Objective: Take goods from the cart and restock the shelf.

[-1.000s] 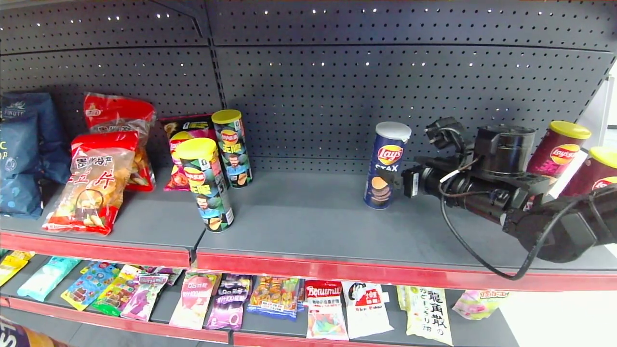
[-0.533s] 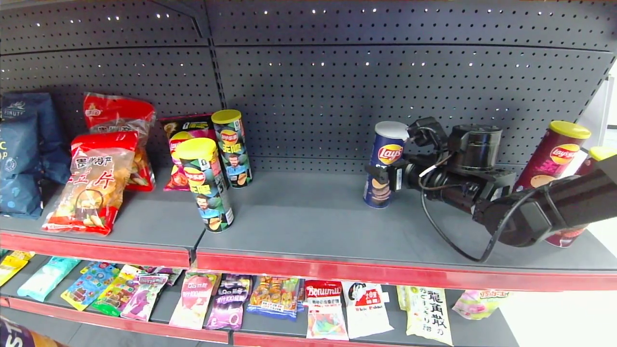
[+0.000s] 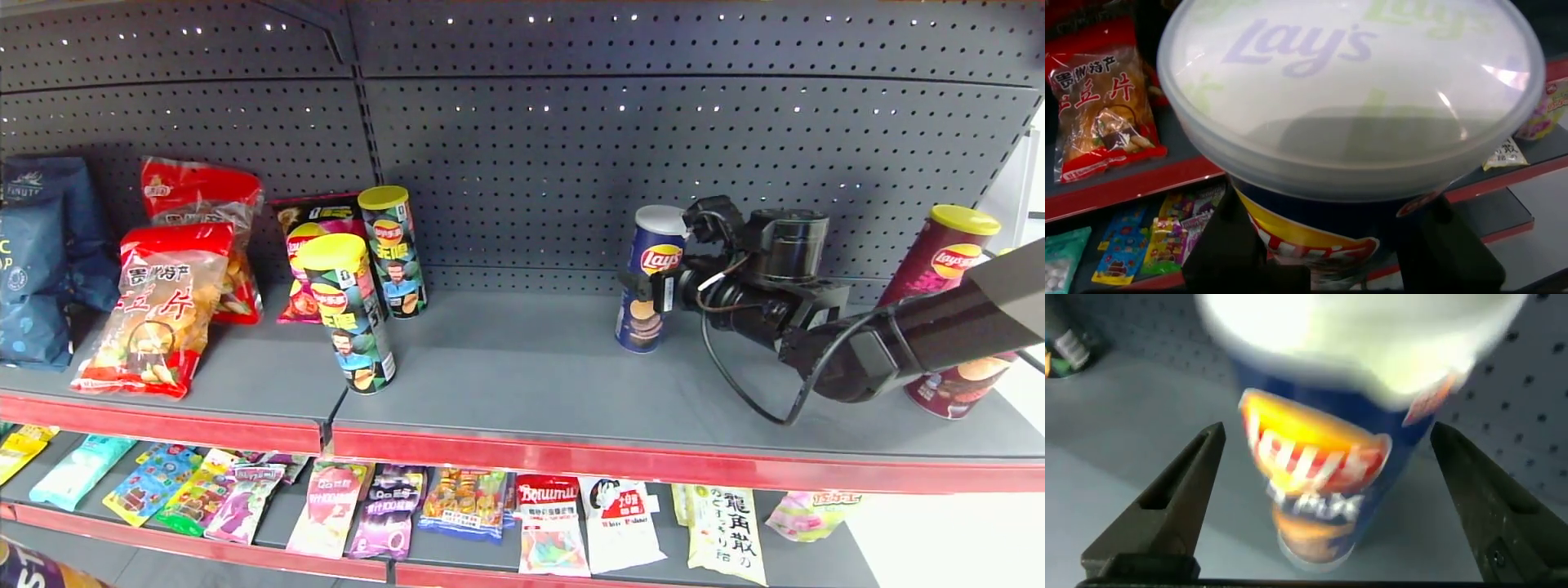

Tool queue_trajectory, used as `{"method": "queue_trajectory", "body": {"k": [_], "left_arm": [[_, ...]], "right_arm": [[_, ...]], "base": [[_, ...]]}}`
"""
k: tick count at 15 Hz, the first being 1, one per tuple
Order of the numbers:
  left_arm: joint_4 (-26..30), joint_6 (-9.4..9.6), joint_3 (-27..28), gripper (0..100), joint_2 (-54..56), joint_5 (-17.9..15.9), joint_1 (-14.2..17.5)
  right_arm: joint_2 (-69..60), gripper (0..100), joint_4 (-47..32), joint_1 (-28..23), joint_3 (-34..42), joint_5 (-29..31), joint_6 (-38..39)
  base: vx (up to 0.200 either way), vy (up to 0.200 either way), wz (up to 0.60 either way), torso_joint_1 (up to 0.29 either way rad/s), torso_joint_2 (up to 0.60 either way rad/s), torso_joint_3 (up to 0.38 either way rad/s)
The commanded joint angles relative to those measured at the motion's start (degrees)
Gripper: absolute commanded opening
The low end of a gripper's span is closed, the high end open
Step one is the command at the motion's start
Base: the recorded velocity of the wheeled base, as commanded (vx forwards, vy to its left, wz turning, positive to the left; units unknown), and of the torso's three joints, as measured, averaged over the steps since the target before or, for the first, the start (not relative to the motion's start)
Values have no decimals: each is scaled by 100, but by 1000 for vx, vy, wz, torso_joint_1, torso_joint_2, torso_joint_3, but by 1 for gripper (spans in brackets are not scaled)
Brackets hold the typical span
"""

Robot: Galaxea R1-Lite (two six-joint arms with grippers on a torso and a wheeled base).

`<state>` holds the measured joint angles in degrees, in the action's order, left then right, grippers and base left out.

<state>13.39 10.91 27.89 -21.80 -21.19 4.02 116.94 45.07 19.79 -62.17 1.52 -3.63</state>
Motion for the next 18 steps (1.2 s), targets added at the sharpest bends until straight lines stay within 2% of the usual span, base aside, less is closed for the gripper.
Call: {"method": "queue_trajectory", "body": {"k": [1, 12, 13, 18], "left_arm": [[-3, -1, -21, 0, -9, 1, 2], [-3, -1, -29, 0, -44, 1, 2], [-3, -1, -29, 0, -44, 1, 2], [-3, -1, -29, 0, -44, 1, 2]], "right_arm": [[180, 100, -7, -63, -260, 6, 3], [285, 100, 2, -80, -419, 41, 47], [355, 0, 28, -71, -419, 103, 108], [285, 0, 37, 52, -357, 164, 117]], "base": [[0, 0, 0, 0, 0, 0], [0, 0, 0, 0, 0, 0], [0, 0, 0, 0, 0, 0], [0, 0, 0, 0, 0, 0]]}}
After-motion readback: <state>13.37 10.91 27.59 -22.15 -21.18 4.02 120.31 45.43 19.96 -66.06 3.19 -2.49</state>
